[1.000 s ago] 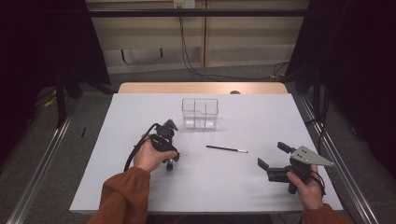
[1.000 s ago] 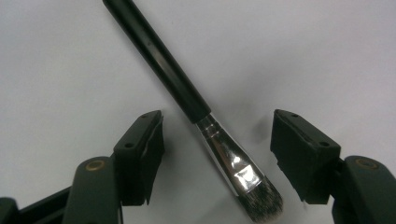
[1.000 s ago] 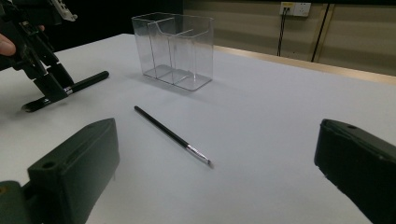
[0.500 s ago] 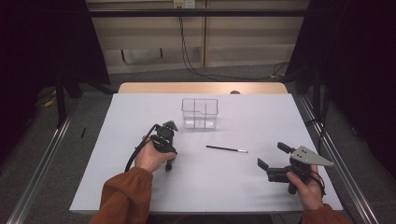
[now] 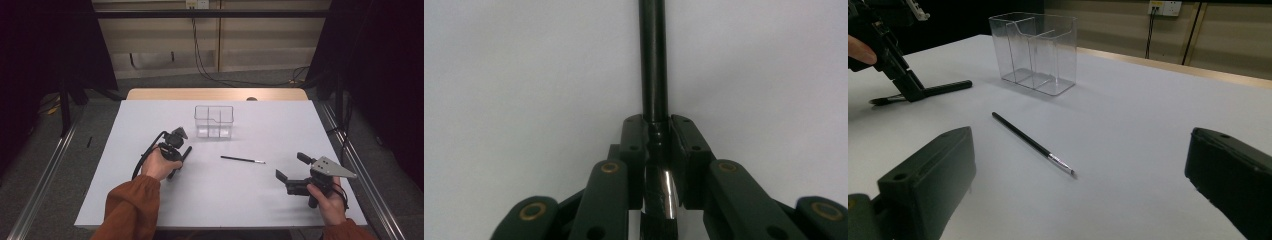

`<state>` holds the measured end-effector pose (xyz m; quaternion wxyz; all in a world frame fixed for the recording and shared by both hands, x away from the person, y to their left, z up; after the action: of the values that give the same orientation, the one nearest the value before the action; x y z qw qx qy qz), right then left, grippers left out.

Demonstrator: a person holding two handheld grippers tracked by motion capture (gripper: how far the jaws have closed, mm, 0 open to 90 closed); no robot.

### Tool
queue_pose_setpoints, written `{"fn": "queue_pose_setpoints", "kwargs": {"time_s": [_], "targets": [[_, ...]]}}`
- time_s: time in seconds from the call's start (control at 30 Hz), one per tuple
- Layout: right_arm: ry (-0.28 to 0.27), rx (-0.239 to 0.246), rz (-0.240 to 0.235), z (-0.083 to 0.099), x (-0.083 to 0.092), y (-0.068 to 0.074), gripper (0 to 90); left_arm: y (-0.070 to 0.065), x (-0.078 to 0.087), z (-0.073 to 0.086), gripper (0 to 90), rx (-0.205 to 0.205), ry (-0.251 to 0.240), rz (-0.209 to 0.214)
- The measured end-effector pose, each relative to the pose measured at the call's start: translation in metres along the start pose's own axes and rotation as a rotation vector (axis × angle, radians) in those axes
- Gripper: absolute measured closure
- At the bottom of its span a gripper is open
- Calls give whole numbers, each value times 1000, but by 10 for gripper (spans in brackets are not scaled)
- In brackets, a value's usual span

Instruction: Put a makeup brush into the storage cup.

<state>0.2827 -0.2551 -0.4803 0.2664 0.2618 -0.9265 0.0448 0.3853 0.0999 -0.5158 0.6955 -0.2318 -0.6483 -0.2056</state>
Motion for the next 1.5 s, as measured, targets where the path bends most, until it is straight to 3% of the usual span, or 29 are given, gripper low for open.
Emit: {"fn": "queue_pose_setpoints", "kwargs": {"time_s": [0.1, 0.3, 0.53, 0.87, 1.2, 1.5], "targets": [[0, 1, -1, 0, 0, 0, 0, -1, 0, -2, 779, -7, 16, -11], [0, 3, 0, 0, 0, 0, 0, 1, 1, -2, 784, -23, 26, 7], [3, 2, 0, 0, -1, -1, 0, 3, 2, -1, 786, -41, 2, 36], [3, 0, 1, 0, -1, -1, 0, 6, 6, 2, 786, -30, -34, 71], [3, 0, 2, 0, -2, -1, 0, 10, 25, 9, 786, -45, -143, 135], [3, 1, 1, 0, -2, -1, 0, 11, 32, 13, 786, -63, -256, 146]]}}
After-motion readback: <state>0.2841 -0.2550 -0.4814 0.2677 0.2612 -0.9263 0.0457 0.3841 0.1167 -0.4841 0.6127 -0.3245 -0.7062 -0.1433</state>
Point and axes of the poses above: each handheld gripper's, and its own axes: x roughly backward along the jaws, z roughly out of its underside, y roughly to its left, the point moved 7 cm from there along -x, roughly forward along the jaws, and after that the axes turned 14 degrees about y, right-handed, at the moved point
